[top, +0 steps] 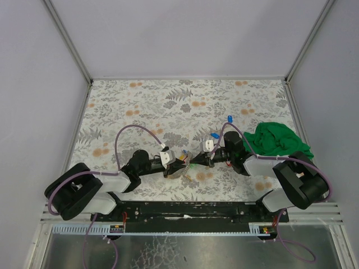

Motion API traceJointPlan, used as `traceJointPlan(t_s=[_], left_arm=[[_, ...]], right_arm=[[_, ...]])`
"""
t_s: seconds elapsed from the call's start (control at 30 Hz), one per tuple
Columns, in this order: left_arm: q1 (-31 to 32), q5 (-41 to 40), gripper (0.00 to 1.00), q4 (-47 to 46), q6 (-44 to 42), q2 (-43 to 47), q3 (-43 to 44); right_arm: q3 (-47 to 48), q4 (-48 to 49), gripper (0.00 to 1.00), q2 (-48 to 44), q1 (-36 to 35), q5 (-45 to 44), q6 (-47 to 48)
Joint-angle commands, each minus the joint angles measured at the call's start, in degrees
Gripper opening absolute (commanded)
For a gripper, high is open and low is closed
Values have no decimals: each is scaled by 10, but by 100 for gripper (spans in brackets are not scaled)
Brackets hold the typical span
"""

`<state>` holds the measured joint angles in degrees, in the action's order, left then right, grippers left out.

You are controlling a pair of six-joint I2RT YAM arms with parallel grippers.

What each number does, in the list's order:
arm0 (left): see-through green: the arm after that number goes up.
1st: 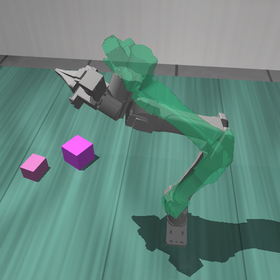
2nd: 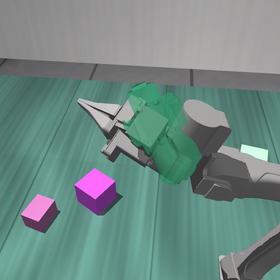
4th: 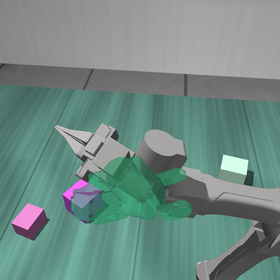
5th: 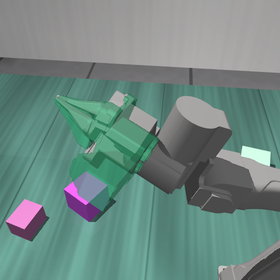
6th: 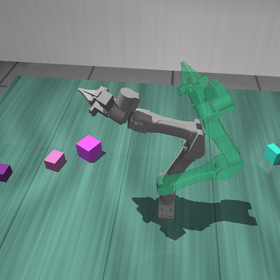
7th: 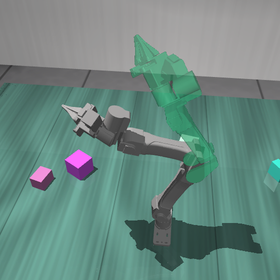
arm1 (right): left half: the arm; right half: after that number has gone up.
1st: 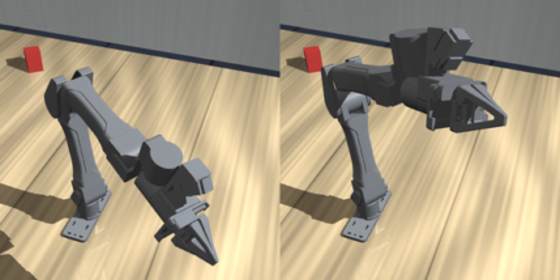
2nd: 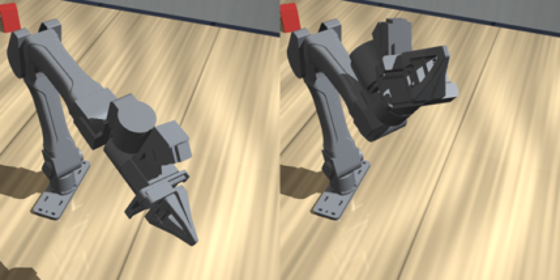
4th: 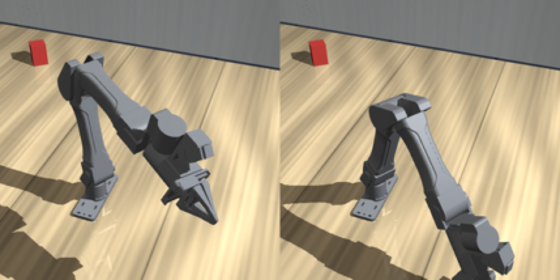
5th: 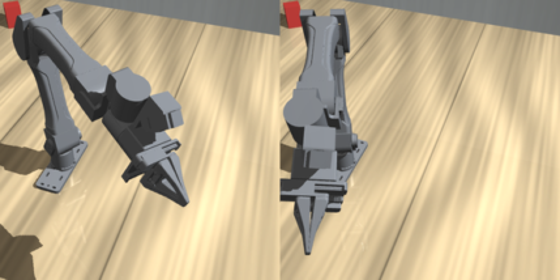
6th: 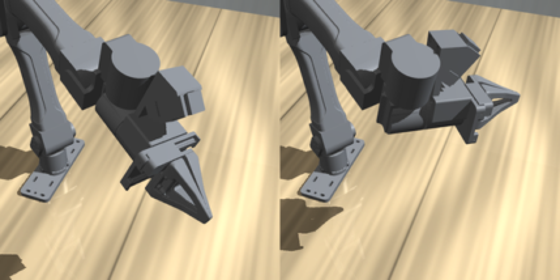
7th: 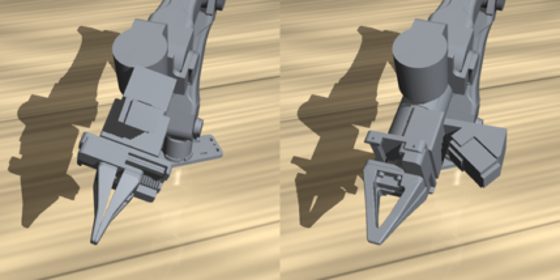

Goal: Put the keys on the keyring

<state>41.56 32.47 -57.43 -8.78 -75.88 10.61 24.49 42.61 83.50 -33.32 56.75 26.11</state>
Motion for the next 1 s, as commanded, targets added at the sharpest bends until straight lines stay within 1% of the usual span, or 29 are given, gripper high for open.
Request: traceJointPlan(t_s=[0.0, 0.27, 0.53, 0.63, 0.83, 0.97], left_arm=[[-4, 14, 17, -59, -30, -19, 21], [-13, 6, 23, -64, -24, -26, 19], [-14, 33, 25, -62, -22, -35, 29], [-14, 44, 23, -62, -18, -45, 34], [-14, 53, 14, -53, -18, -51, 42], [-14, 59, 12, -34, -20, -56, 50]], right_arm=[[16, 41, 0, 1, 4, 29, -5], [16, 44, 0, 4, 4, 35, -7], [13, 60, 0, 9, 4, 44, -19], [12, 61, 0, 9, 4, 43, -20], [10, 61, 0, 9, 4, 46, -22], [11, 63, 0, 10, 3, 47, -24]])
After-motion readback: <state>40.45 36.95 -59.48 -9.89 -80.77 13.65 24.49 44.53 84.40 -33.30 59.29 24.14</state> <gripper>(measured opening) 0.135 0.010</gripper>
